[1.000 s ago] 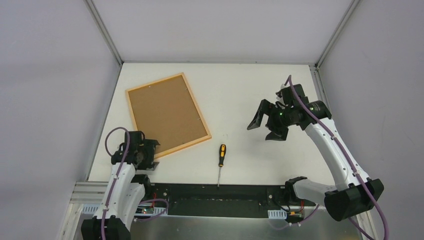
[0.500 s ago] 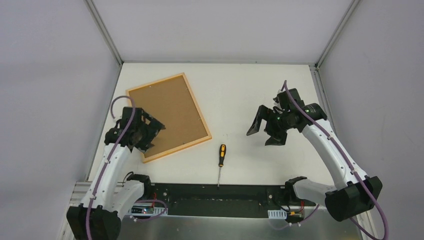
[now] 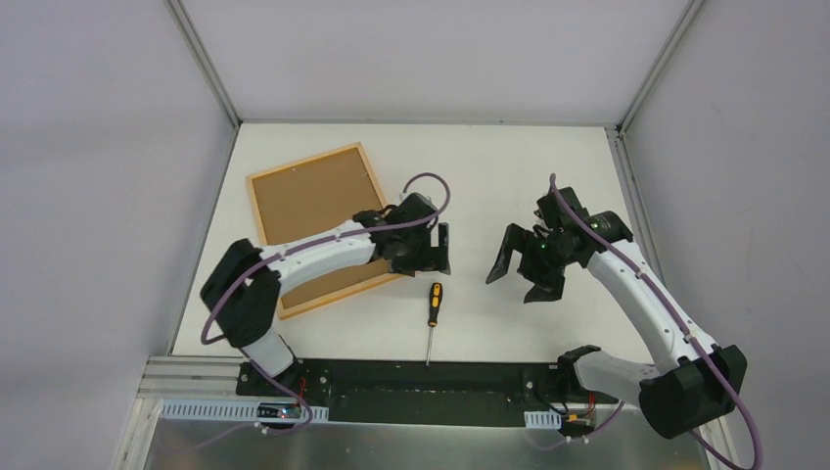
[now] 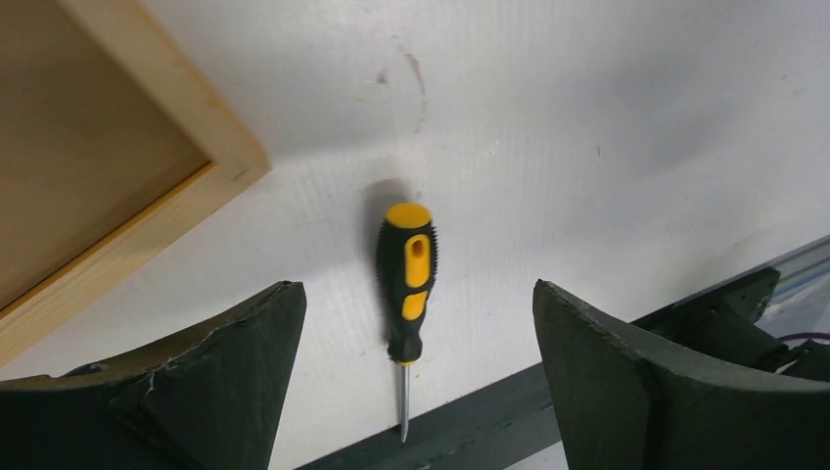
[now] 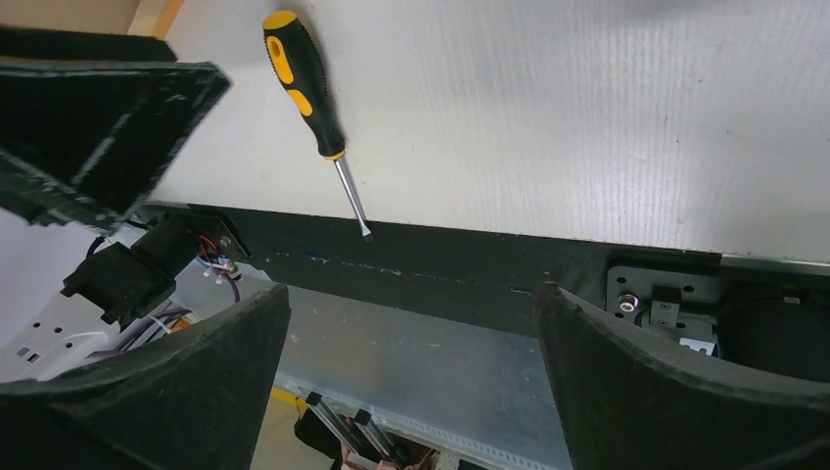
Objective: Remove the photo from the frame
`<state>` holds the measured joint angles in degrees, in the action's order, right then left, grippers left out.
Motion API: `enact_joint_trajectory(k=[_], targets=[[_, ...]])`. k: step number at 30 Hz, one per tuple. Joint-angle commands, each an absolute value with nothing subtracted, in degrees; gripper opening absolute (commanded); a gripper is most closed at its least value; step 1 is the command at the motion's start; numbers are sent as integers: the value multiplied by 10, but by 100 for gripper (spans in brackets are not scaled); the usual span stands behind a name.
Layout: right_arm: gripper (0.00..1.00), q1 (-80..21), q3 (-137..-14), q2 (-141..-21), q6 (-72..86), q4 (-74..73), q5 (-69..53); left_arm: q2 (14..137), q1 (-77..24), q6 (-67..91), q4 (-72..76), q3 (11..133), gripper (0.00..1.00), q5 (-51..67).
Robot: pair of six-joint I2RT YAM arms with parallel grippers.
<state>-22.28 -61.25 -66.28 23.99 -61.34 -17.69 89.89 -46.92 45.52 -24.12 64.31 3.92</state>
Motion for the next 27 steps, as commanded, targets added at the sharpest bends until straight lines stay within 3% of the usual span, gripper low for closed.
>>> enact_joint_trajectory(k=[1, 4, 15, 18, 19, 20, 21, 27], targets=[[99, -227, -598, -612, 271, -641, -150, 975, -508, 414, -235, 713, 86, 47], [99, -227, -586, -576, 286, -646, -138, 1016, -518, 418, -256, 729, 77, 30], [99, -227, -545, -507, 305, -671, -117, 1085, -566, 407, -280, 738, 57, -17], [99, -226, -542, -503, 307, -671, -123, 1088, -563, 361, -314, 761, 33, -25], [99, -226, -542, -504, 303, -671, -131, 1086, -557, 335, -348, 788, 22, -37], [99, -227, -543, -507, 298, -673, -140, 1081, -549, 316, -386, 821, 4, -50], [99, -227, -545, -511, 293, -676, -147, 1069, -538, 300, -415, 855, 0, -62], [99, -226, -544, -522, 267, -644, -192, 957, -457, 308, -437, 966, 0, -23]])
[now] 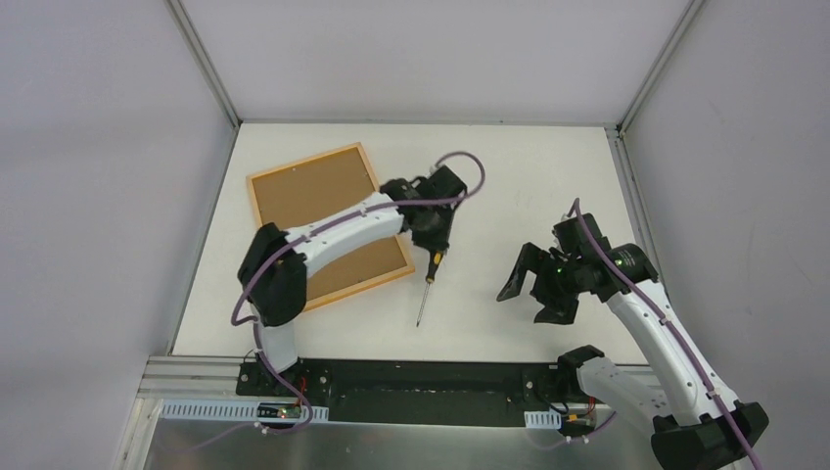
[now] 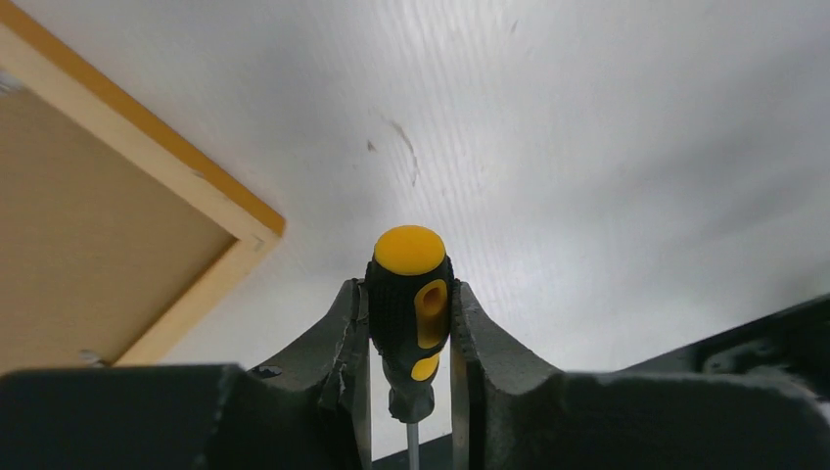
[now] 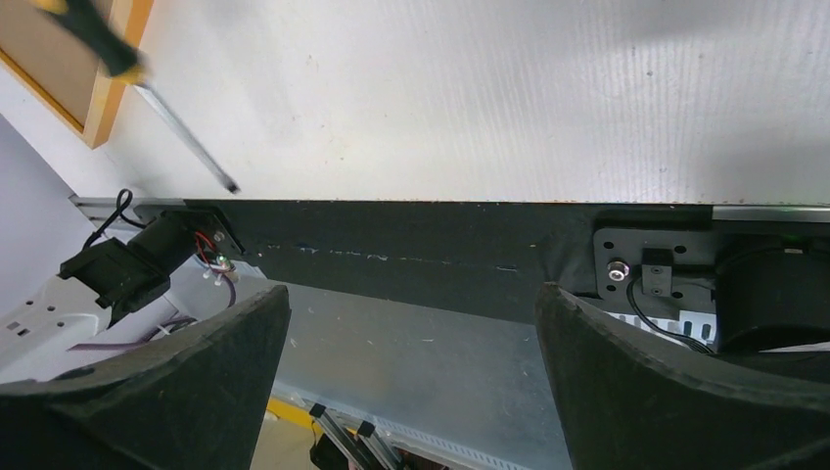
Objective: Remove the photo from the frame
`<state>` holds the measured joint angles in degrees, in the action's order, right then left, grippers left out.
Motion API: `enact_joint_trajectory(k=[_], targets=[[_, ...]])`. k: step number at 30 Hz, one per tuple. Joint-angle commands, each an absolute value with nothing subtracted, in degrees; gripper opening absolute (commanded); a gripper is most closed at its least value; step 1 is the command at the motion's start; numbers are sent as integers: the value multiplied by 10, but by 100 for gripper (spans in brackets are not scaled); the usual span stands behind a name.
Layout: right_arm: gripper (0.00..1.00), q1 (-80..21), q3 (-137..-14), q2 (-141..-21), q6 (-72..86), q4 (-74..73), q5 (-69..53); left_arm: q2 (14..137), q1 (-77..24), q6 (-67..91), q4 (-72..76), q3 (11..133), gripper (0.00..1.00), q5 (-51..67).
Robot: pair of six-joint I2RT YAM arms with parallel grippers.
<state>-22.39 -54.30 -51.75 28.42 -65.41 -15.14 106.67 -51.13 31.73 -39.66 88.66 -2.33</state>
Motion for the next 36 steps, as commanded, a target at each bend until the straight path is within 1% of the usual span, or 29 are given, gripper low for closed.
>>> enact_joint_trajectory(k=[1, 4, 6, 9, 11, 13, 16, 19, 22, 24, 25, 27, 28, 29, 31, 32, 33, 34, 36], targets=[[99, -227, -546, -525, 265, -632, -208, 942, -447, 328, -438, 974, 0, -17], [99, -232, -554, -534, 268, -583, -264, 892, -431, 398, -427, 963, 0, -14], [99, -243, -556, -537, 283, -542, -291, 847, -427, 437, -371, 919, 0, -3], [99, -267, -565, -544, 306, -471, -313, 745, -406, 531, -193, 776, 0, 39], [99, -293, -575, -546, 320, -420, -322, 672, -401, 591, -48, 669, 0, 22], [99, -319, -583, -545, 342, -361, -318, 613, -401, 630, 56, 586, 0, -15], [99, -355, -592, -558, 378, -278, -313, 556, -401, 636, 99, 524, 0, -45], [94, -399, -610, -595, 392, -224, -296, 520, -401, 624, 88, 506, 0, -49], [83, -437, -638, -641, 384, -209, -279, 499, -401, 628, 70, 496, 0, -53], [73, -460, -663, -672, 362, -225, -260, 489, -401, 631, 53, 496, 0, -52], [67, -477, -688, -687, 346, -243, -241, 485, -401, 633, 43, 497, 0, -52], [60, -503, -723, -709, 311, -283, -182, 477, -401, 648, 13, 500, 0, -57], [54, -518, -743, -719, 287, -324, -127, 472, -401, 658, 3, 500, 0, -61], [47, -526, -762, -730, 273, -354, -74, 467, -401, 670, -17, 499, 0, -65], [28, -530, -786, -745, 251, -389, -23, 460, -401, 696, -53, 503, 0, -73], [18, -531, -792, -749, 239, -397, -14, 456, -401, 712, -82, 509, 0, -79], [6, -532, -795, -750, 221, -401, -16, 454, -400, 723, -109, 515, 0, -84], [0, -534, -795, -751, 197, -401, -32, 453, -401, 730, -131, 520, 0, -81], [0, -536, -780, -740, 121, -388, -104, 451, -396, 723, -161, 529, 29, -48]])
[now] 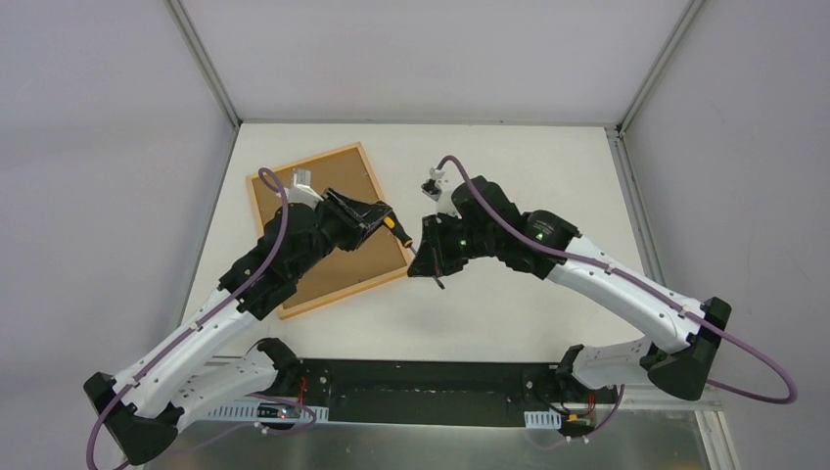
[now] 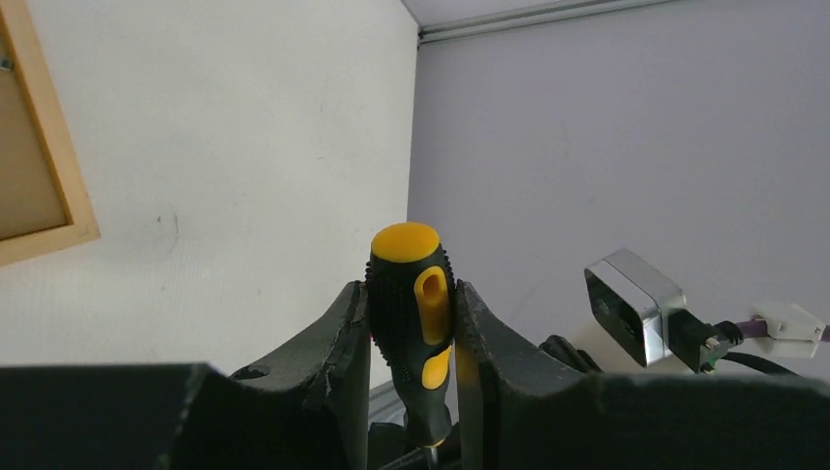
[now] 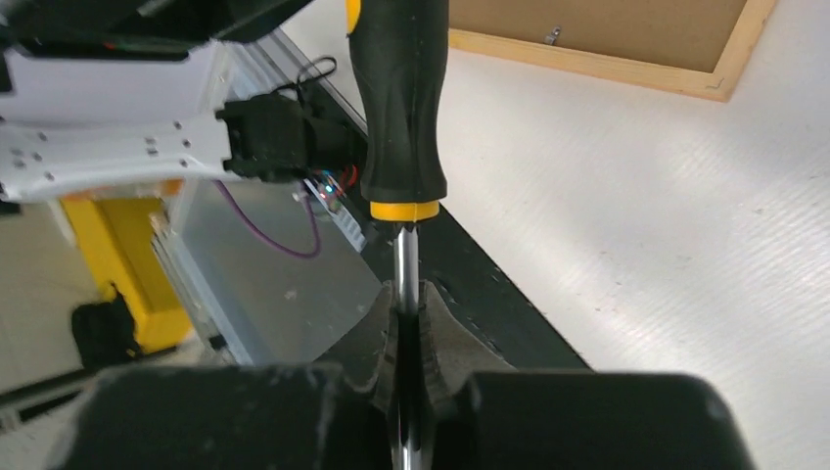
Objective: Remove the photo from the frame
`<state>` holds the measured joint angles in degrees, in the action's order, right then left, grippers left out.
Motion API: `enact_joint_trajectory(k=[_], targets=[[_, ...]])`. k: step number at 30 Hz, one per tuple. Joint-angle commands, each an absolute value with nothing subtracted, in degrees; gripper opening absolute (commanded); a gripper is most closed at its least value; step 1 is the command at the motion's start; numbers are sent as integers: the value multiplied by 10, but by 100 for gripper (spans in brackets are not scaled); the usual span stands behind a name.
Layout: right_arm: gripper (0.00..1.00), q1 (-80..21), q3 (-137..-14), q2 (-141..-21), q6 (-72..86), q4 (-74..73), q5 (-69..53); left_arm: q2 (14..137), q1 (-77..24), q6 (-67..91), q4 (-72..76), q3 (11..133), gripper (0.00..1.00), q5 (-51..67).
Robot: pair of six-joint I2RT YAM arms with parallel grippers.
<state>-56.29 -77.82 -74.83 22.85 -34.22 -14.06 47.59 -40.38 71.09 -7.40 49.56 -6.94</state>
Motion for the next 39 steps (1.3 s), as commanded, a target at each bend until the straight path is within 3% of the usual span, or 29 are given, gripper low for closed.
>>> enact_joint_trajectory(k=[1, 6, 7, 10, 16, 23, 33, 37, 39], targets=[[0, -537, -768, -732, 92, -383, -124, 450, -390, 717, -171, 533, 42, -23], [0, -533, -754, -712, -32, -424, -153, 448, -335, 666, -239, 550, 88, 160], [0, -532, -754, -713, -52, -439, -160, 454, -318, 633, -268, 566, 93, 207], [0, -529, -746, -707, -110, -480, -205, 503, -274, 524, -386, 625, 98, 345], [0, -531, -691, -657, -144, -449, -308, 597, -273, 453, -425, 659, 99, 535], [0, -532, -687, -640, -129, -422, -361, 653, -301, 439, -395, 672, 98, 590], [0, -533, -716, -652, -167, -451, -368, 720, -370, 448, -333, 705, 70, 662], [0, -533, -715, -644, -171, -460, -382, 726, -369, 436, -330, 701, 71, 681], [0, -532, -710, -639, -174, -466, -387, 731, -369, 431, -330, 698, 67, 686]])
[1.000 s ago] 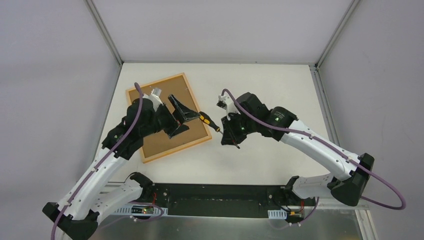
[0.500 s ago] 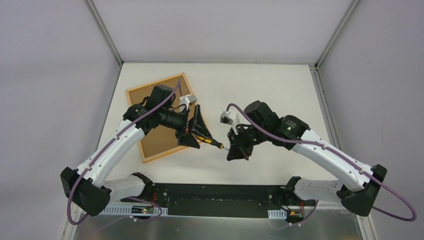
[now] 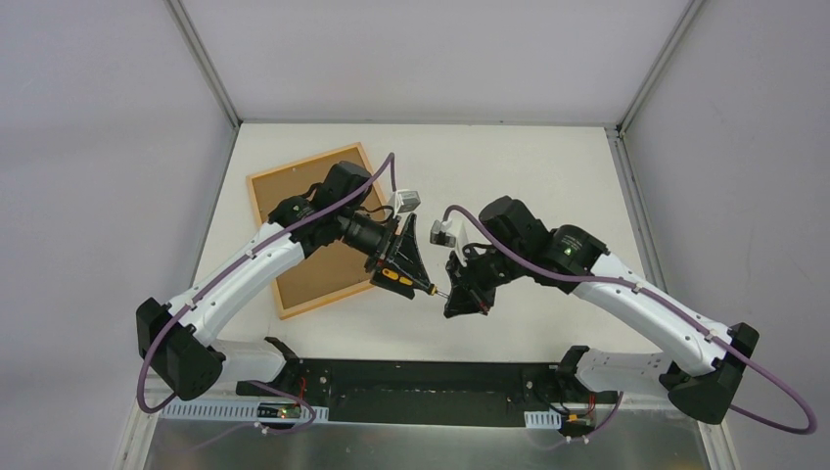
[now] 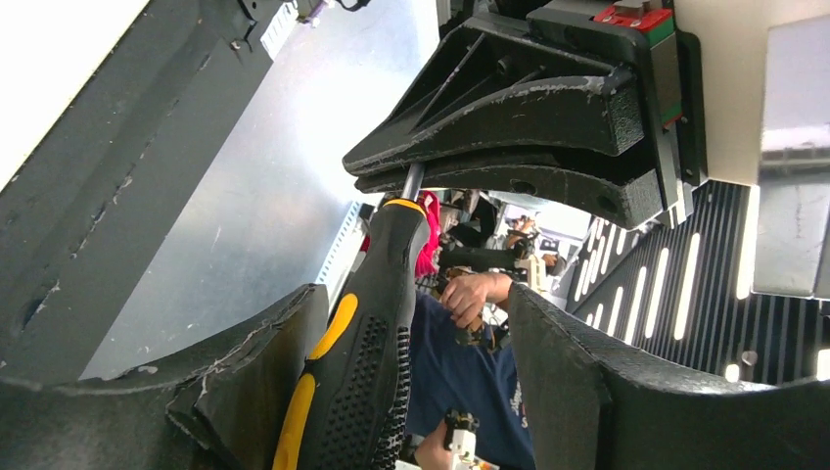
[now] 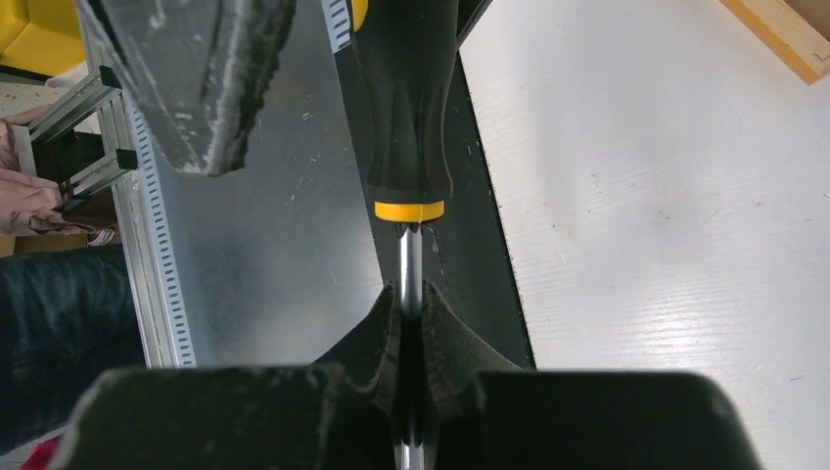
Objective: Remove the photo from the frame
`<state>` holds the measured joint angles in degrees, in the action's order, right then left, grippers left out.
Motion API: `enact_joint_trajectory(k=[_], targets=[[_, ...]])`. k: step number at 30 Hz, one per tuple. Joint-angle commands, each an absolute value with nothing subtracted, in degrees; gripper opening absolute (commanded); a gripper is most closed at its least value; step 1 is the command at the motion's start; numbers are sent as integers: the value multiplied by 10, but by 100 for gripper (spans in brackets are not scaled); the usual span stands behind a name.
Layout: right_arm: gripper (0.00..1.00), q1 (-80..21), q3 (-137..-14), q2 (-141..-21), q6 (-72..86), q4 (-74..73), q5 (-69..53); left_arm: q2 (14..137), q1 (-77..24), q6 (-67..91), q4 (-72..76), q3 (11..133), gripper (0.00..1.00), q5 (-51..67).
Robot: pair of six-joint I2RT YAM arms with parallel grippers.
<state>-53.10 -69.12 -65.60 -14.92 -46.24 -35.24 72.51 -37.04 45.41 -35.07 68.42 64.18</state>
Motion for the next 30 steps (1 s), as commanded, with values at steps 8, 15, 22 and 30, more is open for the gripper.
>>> enact_joint_trajectory(k=[8, 15, 22, 30], targets=[[0, -531, -704, -631, -185, -476, -395, 722, -369, 427, -324, 686, 49, 709], [29, -531, -719, -639, -171, -479, -357, 699, -366, 414, -321, 663, 0, 663], [99, -521, -656, -542, 16, -353, 1, 635, -310, 404, -432, 669, 0, 397], [99, -485, -685, -541, 171, -474, 184, 584, -299, 466, -542, 651, 0, 160]])
